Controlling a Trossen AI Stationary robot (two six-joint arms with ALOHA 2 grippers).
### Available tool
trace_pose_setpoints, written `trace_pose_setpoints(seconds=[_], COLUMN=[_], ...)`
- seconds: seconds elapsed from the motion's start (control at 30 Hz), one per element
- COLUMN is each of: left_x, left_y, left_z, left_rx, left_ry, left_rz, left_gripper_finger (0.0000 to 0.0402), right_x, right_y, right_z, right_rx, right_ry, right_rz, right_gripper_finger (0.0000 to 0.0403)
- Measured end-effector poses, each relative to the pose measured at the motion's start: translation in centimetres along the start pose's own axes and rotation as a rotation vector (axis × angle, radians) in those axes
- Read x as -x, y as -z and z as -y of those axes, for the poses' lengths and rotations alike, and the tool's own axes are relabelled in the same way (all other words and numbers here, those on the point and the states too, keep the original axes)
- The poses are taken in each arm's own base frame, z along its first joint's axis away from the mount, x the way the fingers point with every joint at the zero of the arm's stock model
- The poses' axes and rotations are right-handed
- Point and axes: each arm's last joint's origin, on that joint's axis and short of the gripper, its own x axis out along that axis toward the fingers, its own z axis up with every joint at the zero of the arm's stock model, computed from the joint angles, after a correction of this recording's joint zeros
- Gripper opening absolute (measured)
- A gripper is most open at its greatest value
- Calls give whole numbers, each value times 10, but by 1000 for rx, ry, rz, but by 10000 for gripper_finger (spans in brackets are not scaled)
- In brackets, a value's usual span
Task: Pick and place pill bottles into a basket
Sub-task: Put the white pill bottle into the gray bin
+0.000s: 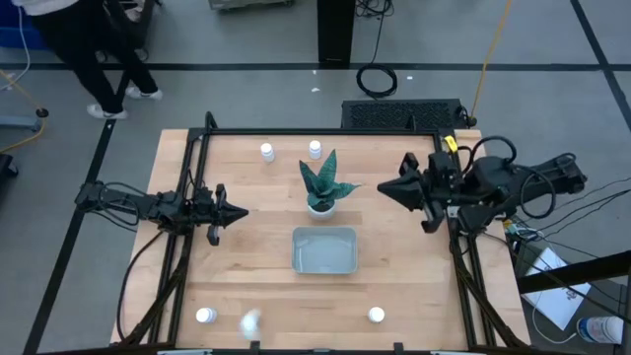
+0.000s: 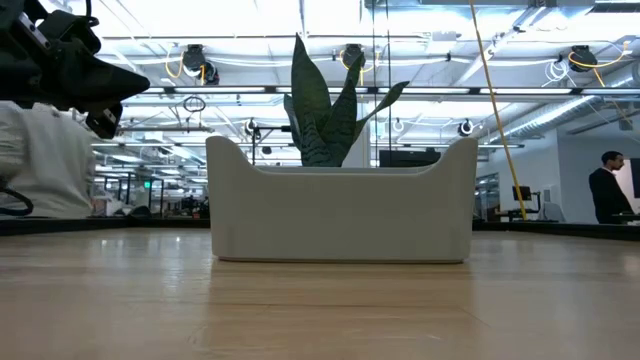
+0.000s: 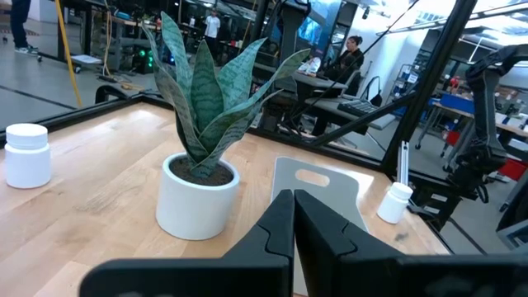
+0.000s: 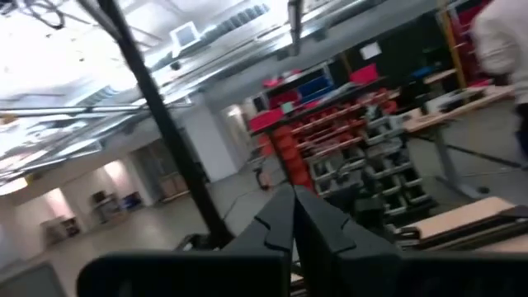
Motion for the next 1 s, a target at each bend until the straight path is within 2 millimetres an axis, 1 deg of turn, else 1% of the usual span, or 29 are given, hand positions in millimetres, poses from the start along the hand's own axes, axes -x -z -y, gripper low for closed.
trace_pose_setpoints(seconds=[0.1, 0.27, 0.43, 0.53, 0.6, 0.7, 0.83, 1.0], left_x=[0, 0, 0, 0, 0, 0, 0, 0], left_y=[0, 0, 0, 0, 0, 0, 0, 0], left_z=[0, 0, 0, 0, 0, 0, 0, 0], left_rx=[0, 0, 0, 0, 0, 0, 0, 0], left_ry=[-1, 0, 0, 0, 0, 0, 0, 0], left_rz=[0, 0, 0, 0, 0, 0, 0, 0], left_gripper_finger=[12, 12, 12, 12, 12, 12, 12, 12], right_x=[-1, -1, -8, -14, -17, -20, -14, -11], right_y=[0, -1, 7, 12, 16, 28, 47, 76], right_z=[4, 9, 10, 12, 12, 7, -2, -24], right_rx=[1, -60, 33, 55, 83, 75, -17, -122], right_ry=[24, 51, 61, 108, 104, 55, 33, -12], right_rz=[-6, -7, -42, -45, -64, -144, -309, -483], right_gripper_finger=[18, 46, 83, 107, 123, 149, 183, 208])
